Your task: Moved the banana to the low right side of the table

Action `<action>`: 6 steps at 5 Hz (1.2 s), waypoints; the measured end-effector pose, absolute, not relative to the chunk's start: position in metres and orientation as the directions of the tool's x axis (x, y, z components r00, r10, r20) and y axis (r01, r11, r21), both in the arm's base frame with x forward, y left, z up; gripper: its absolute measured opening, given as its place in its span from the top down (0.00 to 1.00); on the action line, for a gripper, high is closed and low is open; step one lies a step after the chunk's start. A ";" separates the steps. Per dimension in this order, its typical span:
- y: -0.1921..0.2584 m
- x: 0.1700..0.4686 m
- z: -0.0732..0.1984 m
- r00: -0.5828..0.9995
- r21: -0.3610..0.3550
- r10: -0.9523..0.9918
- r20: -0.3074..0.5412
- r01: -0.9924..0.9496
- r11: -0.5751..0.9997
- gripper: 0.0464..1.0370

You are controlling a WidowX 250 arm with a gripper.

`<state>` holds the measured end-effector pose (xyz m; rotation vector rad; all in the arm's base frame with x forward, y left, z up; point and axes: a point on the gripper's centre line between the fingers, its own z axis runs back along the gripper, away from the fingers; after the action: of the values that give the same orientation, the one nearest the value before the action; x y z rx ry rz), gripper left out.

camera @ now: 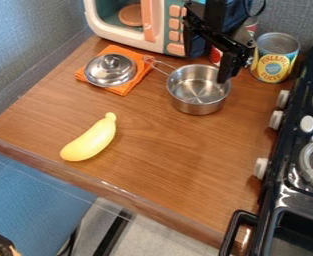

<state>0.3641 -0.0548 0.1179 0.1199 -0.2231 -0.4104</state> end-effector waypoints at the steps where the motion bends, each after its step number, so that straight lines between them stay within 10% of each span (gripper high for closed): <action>1: -0.054 0.363 0.107 0.899 0.154 -0.408 0.161 0.385 0.910 0.04; 6: 0.046 0.274 0.072 0.955 0.192 -0.290 0.056 0.275 0.942 0.04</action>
<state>0.2741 0.0463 0.0718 0.1834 -0.0836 -0.2880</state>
